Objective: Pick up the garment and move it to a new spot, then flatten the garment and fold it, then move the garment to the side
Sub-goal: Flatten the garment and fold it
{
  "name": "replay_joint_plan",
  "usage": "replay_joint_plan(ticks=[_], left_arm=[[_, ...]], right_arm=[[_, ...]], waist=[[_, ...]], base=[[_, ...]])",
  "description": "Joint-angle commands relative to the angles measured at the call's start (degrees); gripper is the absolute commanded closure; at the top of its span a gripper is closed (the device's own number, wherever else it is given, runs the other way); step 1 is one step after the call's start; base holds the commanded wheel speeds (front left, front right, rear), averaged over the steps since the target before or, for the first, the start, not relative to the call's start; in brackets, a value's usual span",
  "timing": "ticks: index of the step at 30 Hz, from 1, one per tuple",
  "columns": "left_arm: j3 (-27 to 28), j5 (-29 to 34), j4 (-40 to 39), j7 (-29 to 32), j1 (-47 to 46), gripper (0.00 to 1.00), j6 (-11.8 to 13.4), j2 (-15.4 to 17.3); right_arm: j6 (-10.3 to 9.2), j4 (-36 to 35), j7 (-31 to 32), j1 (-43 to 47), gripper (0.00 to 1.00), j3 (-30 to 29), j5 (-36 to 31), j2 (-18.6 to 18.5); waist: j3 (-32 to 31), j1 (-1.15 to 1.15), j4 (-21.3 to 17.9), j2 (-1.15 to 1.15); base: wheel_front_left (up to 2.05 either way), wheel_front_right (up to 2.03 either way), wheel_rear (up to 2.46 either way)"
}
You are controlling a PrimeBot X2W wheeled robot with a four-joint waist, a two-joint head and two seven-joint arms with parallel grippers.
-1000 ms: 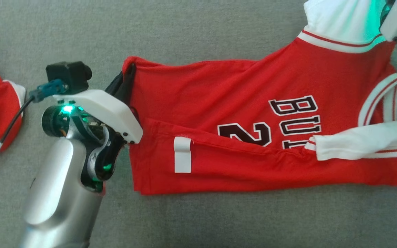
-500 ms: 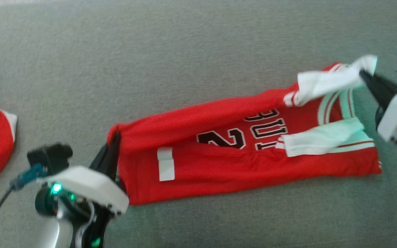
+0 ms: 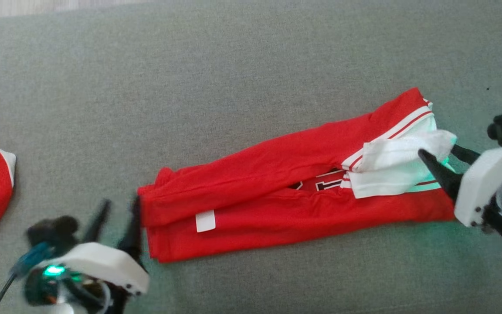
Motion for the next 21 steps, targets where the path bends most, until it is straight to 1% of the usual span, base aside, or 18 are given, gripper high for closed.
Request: replay_joint_plan(ticks=[1, 3, 5, 8, 10, 11, 13, 15, 21], left_arm=[[3.20, 2.16, -2.40, -3.88, -1.43, 0.00, 0.66, 0.72], [3.94, 5.26, -3.05, -10.46, -1.01, 0.00, 1.07, 0.30], [4.20, 7.15, -3.33, -16.07, -0.12, 0.00, 1.60, -0.92], [3.48, 9.78, -2.68, -23.34, 0.69, 0.00, 1.89, -2.65], [2.09, 12.13, -1.41, -27.49, 0.75, 0.00, 1.62, -3.17], [2.09, 12.13, -1.41, -27.49, 0.75, 0.00, 1.62, -3.17], [0.76, 13.12, 0.17, -30.86, 0.69, 0.00, 1.24, -4.44], [-0.28, 14.51, 1.80, -33.07, 0.45, 0.00, 1.01, -5.32], [-1.61, 15.78, 6.71, -35.01, 0.86, 0.00, -0.51, -7.66]], right_arm=[[0.40, -2.94, 0.77, 0.80, 0.00, -0.39, -0.17, -2.10], [0.40, -4.17, 1.39, 0.58, 0.00, -2.35, -0.50, -2.23], [0.40, -4.73, 2.10, -0.11, 0.00, -4.44, -1.40, -1.69], [0.40, -3.72, 3.28, -1.13, 0.00, -6.55, -3.51, 0.46], [0.40, -2.09, 3.88, -1.48, 0.00, -6.48, -5.29, 2.02], [0.40, -2.09, 3.88, -1.48, 0.00, -6.48, -5.29, 2.02], [0.40, 0.16, 3.86, -1.92, 0.00, -6.37, -6.82, 3.75], [0.40, 2.70, 3.44, -2.33, 0.00, -6.14, -8.95, 4.73], [0.40, 9.26, 2.24, -3.06, 0.00, -5.56, -12.53, 5.86]], waist=[[-0.50, 0.00, -0.02, 0.00], [-0.94, 0.00, -0.12, 0.00], [-1.08, 0.00, -0.15, 0.00], [-0.76, 0.00, 0.23, 0.00], [-0.42, 0.00, 0.61, 0.00], [-0.42, 0.00, 0.61, 0.00], [-0.19, 0.00, 1.02, 0.00], [0.02, 0.00, 1.57, 0.00], [0.37, 0.00, 2.85, 0.00]], base=[[0.00, 0.00, 0.00], [0.00, 0.00, 0.00], [0.00, 0.00, 0.00], [0.00, 0.00, 0.00], [0.00, 0.00, 0.00], [0.00, 0.00, 0.00], [0.00, 0.00, 0.00], [0.00, 0.00, 0.00], [0.00, 0.00, 0.00]])
